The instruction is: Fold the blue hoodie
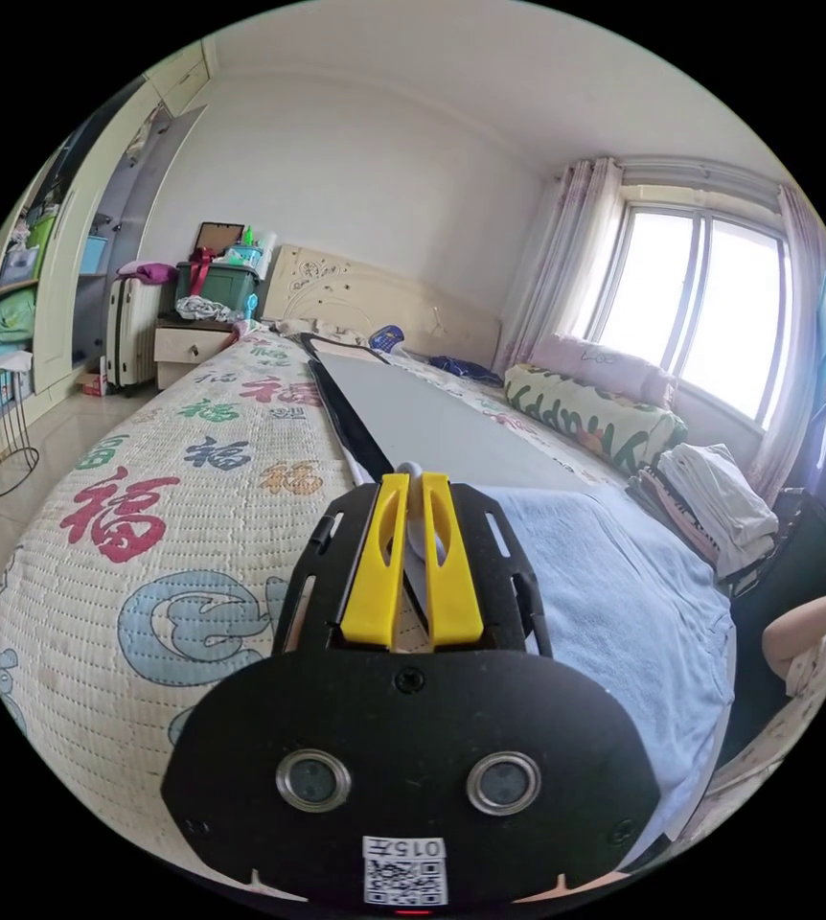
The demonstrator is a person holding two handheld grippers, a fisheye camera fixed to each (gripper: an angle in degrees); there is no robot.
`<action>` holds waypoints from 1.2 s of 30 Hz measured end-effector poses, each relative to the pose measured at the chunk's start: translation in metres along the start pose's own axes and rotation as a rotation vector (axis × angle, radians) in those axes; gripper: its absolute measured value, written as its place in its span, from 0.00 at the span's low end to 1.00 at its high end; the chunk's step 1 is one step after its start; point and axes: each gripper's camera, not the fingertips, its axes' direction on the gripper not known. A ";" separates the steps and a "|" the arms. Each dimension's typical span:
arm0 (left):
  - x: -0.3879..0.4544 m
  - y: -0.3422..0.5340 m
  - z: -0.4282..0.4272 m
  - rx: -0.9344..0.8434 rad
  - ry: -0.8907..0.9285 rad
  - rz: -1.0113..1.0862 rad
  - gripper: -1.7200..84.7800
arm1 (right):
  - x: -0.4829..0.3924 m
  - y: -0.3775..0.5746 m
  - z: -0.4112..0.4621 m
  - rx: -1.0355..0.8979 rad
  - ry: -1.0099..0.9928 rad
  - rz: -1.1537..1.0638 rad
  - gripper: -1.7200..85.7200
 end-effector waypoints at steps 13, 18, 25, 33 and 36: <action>-0.012 0.016 -0.003 0.008 0.056 -0.079 0.02 | 0.049 0.029 -0.013 0.059 -0.097 0.017 0.01; -0.013 0.027 -0.003 0.016 0.070 -0.130 0.02 | 0.088 0.043 0.011 0.007 -0.140 0.042 0.01; -0.021 0.051 -0.016 0.130 0.130 -0.265 0.01 | 0.184 0.053 0.021 -0.049 0.110 0.166 0.01; 0.106 0.037 -0.008 -0.057 -0.123 0.142 0.02 | 0.303 0.098 0.021 -0.490 0.660 0.347 0.03; 0.179 0.024 -0.022 -0.048 -0.115 0.328 0.05 | 0.332 0.118 0.028 -0.722 0.830 0.311 0.07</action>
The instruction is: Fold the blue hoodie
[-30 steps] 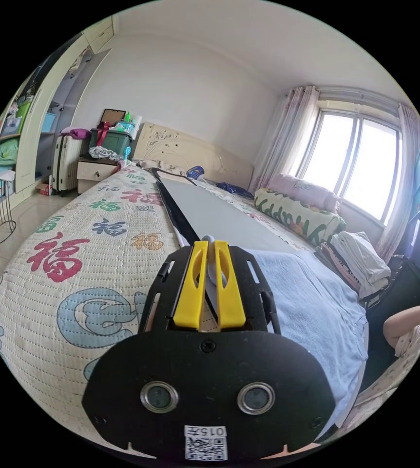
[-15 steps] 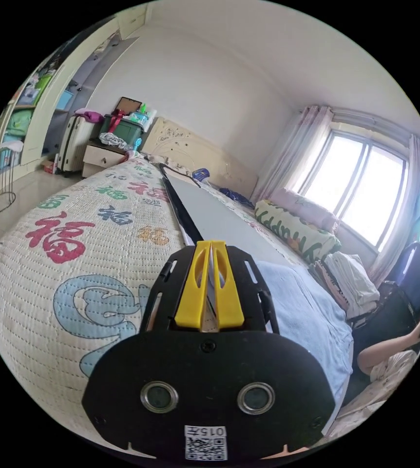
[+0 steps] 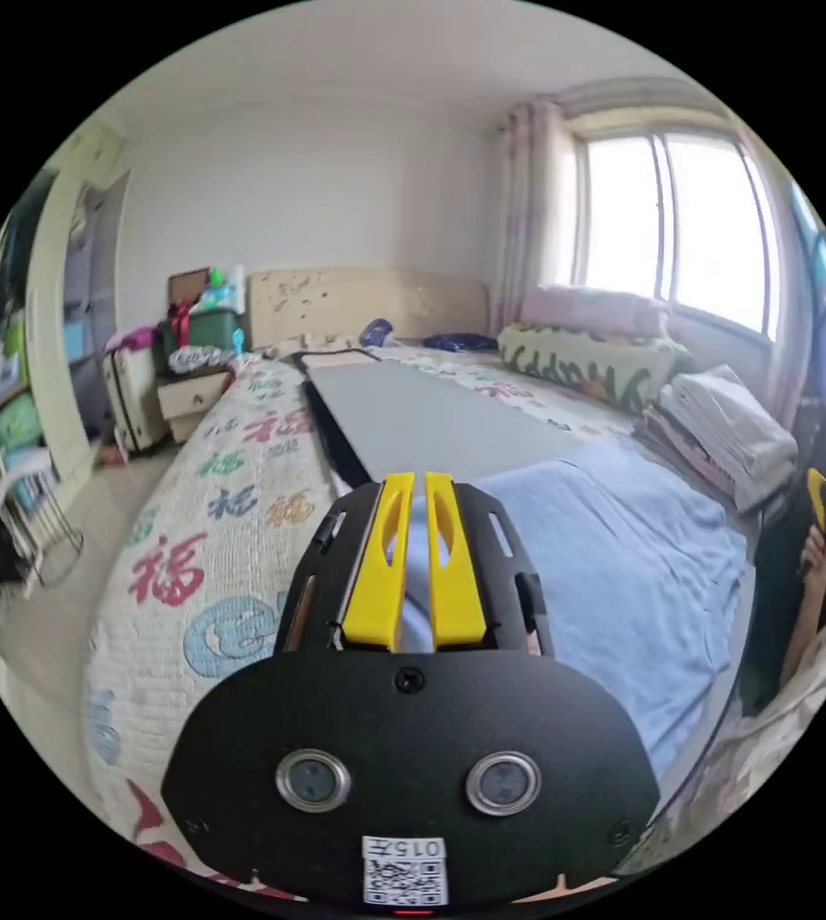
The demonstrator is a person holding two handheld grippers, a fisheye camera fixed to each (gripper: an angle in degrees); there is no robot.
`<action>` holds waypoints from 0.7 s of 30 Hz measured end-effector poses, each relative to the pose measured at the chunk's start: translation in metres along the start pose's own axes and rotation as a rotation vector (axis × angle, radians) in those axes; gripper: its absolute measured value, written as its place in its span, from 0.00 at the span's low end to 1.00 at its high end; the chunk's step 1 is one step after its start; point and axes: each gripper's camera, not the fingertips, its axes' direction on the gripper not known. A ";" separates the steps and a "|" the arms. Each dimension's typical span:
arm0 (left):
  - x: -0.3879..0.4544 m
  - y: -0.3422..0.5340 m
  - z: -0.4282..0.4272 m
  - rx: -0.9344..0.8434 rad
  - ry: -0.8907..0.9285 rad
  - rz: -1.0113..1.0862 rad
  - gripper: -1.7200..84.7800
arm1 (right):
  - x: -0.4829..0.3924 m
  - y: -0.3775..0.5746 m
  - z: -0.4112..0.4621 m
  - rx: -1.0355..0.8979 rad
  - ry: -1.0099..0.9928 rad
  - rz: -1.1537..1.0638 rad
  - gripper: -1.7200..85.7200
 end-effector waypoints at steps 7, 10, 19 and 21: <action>0.161 -0.076 0.021 0.004 0.136 0.234 0.11 | -0.005 -0.017 0.098 -0.298 0.178 -0.137 0.11; 0.231 -0.106 0.069 -0.074 0.212 0.310 0.11 | 0.006 -0.027 0.133 -0.360 0.155 -0.079 0.12; 0.383 -0.183 0.223 -0.358 0.276 0.357 0.12 | 0.015 -0.077 0.183 -0.391 0.076 -0.029 0.09; 0.407 -0.200 0.257 -0.418 0.265 0.330 0.12 | 0.020 -0.087 0.183 -0.367 0.047 -0.002 0.08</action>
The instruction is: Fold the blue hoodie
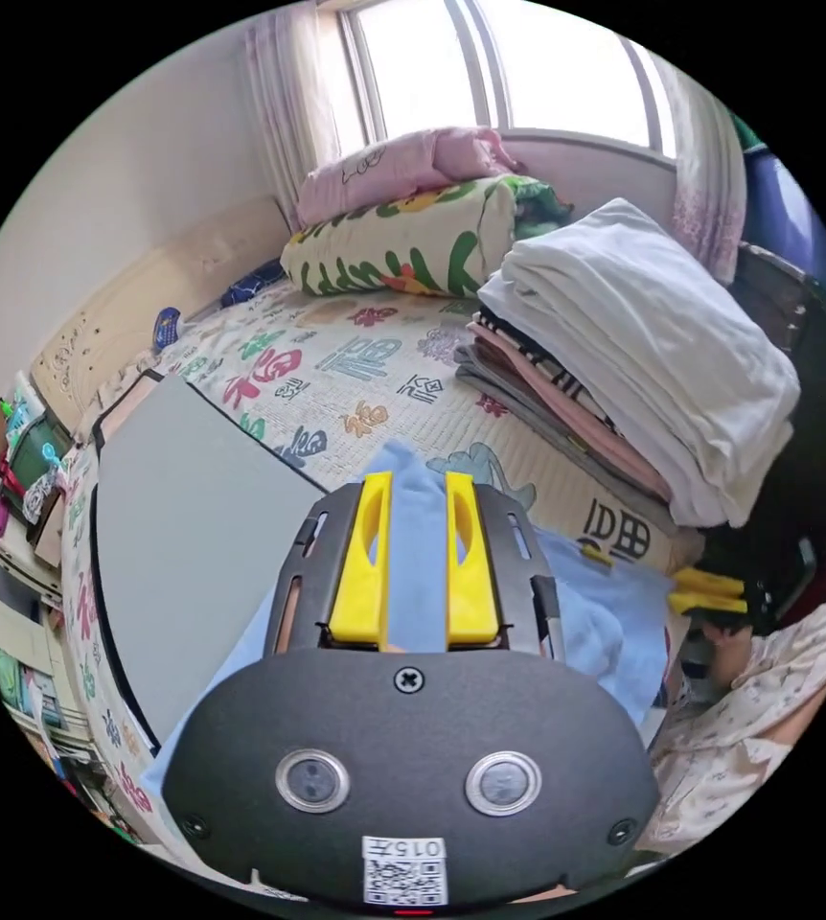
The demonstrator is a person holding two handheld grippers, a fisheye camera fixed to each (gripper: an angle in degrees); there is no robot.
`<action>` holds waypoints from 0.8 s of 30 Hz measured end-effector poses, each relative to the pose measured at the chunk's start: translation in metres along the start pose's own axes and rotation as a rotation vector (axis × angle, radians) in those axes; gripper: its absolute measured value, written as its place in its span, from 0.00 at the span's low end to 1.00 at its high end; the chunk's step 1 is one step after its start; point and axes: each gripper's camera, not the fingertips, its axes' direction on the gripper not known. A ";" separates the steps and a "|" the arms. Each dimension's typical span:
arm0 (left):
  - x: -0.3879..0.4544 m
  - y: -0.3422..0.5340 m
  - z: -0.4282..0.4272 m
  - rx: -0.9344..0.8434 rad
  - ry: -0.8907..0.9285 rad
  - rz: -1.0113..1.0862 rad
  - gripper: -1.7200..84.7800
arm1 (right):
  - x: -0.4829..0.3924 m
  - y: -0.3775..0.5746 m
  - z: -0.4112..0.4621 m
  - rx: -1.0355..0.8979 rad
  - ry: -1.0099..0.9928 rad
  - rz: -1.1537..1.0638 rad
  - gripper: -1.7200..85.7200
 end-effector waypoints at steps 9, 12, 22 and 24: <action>-0.003 -0.070 0.097 -0.223 -0.089 -0.170 0.12 | 0.034 -0.008 -0.023 0.089 -0.152 0.087 0.05; -0.008 -0.073 0.115 -0.280 -0.089 -0.192 0.10 | 0.041 -0.007 -0.034 0.132 -0.171 0.114 0.04; -0.004 -0.049 0.031 0.080 -0.083 -0.154 0.04 | 0.045 -0.002 -0.093 0.332 -0.188 0.141 0.02; -0.008 -0.043 -0.008 0.245 0.018 -0.186 0.03 | 0.044 -0.009 -0.127 0.429 -0.147 0.128 0.01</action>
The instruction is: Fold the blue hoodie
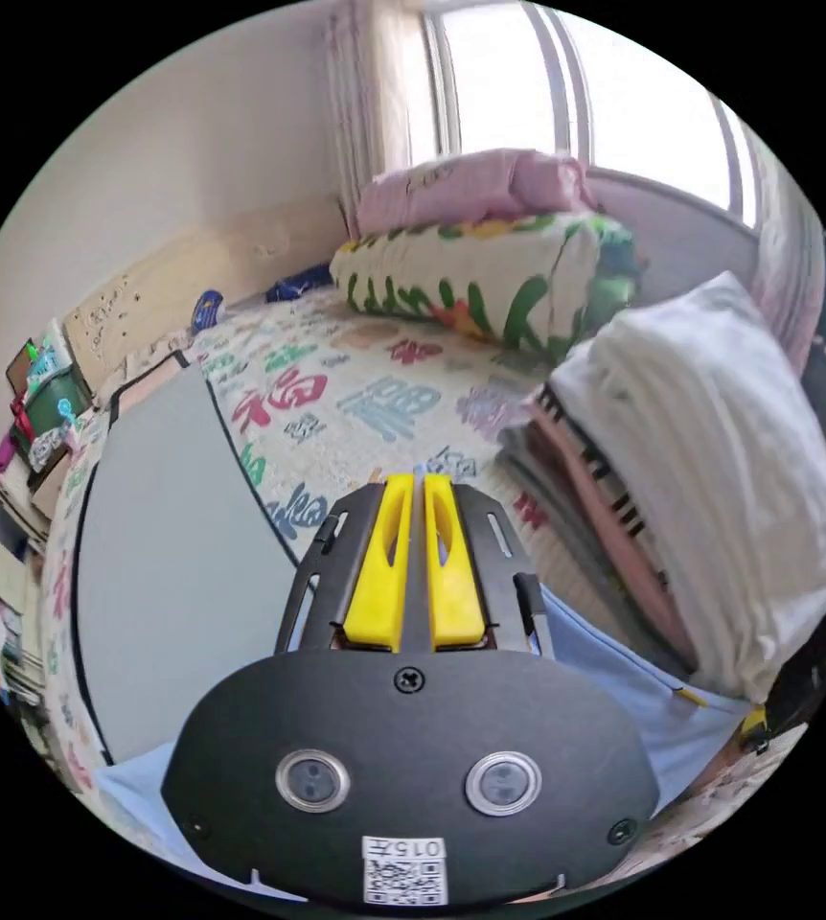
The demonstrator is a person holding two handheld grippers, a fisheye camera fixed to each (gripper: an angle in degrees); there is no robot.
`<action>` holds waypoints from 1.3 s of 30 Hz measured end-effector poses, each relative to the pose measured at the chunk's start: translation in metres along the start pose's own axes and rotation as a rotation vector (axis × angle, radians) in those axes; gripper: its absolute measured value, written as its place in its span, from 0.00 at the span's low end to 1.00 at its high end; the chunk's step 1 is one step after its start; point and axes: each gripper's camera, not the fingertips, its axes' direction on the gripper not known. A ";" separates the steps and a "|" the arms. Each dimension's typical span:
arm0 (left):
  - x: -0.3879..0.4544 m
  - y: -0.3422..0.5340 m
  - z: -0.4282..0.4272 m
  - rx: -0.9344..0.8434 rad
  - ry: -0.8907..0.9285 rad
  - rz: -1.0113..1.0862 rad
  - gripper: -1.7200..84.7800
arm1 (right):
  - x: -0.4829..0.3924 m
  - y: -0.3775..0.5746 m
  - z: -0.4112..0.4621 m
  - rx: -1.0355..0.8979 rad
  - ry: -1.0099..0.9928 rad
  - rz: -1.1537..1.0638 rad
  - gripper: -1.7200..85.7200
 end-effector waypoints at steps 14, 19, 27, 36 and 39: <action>-0.161 0.089 -0.201 0.353 0.234 -0.171 0.03 | -0.170 -0.003 -0.008 0.013 -0.376 -0.273 0.02; -0.258 0.163 -0.230 0.280 0.144 -0.279 0.03 | -0.225 0.050 0.062 -0.224 -0.561 -0.217 0.02; -0.379 0.246 -0.229 0.132 0.226 -0.492 0.03 | -0.307 0.159 0.150 -0.603 -0.632 -0.277 0.01; -0.397 0.241 -0.235 0.100 0.287 -0.486 0.13 | -0.353 0.200 0.149 -0.572 -0.490 -0.457 0.09; -0.385 0.223 -0.216 0.001 0.230 -0.445 0.15 | -0.366 0.205 0.156 -0.595 -0.428 -0.519 0.12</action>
